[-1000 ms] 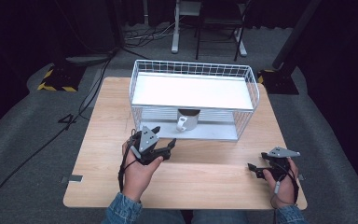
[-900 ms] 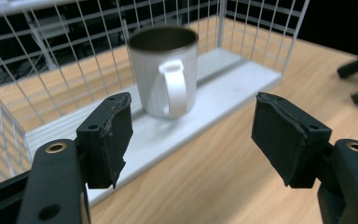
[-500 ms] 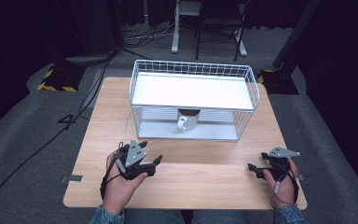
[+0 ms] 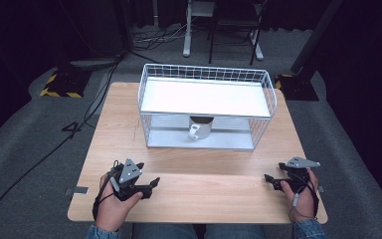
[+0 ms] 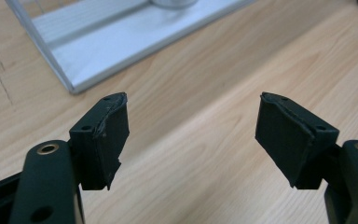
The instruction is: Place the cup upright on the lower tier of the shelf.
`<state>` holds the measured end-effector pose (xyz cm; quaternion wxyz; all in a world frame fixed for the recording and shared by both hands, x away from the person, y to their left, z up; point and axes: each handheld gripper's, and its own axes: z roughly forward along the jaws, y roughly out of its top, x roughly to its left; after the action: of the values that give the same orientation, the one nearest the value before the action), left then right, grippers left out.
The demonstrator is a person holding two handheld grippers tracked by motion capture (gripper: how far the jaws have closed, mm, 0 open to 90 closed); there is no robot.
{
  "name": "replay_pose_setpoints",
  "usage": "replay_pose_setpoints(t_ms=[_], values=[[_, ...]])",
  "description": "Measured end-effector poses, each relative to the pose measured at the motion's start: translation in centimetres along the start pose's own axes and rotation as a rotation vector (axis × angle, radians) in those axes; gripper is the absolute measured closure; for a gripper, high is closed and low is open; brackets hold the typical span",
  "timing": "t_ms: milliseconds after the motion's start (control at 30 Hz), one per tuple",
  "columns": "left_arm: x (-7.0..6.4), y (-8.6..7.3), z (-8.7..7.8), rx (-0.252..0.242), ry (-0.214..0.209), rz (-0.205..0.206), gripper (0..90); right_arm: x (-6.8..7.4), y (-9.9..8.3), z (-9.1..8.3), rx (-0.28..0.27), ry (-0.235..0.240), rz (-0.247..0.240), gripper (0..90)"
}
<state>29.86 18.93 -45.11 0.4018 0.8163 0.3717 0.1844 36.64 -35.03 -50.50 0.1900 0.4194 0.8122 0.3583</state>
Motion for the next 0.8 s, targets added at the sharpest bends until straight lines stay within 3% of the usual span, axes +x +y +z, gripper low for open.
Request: replay_pose_setpoints(t_ms=[233, 333, 633, 733, 800], values=[[1.0, -1.8, 0.7, 0.076, -0.006, -0.042, 21.3, 0.0, 0.0, 0.0, 0.000, 0.000, 0.000, 17.7], [1.5, -2.5, 1.0, 0.119, 0.007, -0.038, 21.0, 0.0, 0.0, 0.0, 0.000, 0.000, 0.000, 17.7], [1.9, -3.7, 1.6, 0.186, 0.019, -0.032, 19.0, 0.0, 0.0, 0.0, 0.000, 0.000, 0.000, 17.7], [2.0, -4.1, 2.0, 0.235, 0.047, -0.019, 17.6, 0.0, 0.0, 0.0, 0.000, 0.000, 0.000, 17.7], [2.1, -4.5, 2.2, 0.210, 0.031, -0.056, 15.4, 0.0, 0.0, 0.0, 0.000, 0.000, 0.000, 17.7]])
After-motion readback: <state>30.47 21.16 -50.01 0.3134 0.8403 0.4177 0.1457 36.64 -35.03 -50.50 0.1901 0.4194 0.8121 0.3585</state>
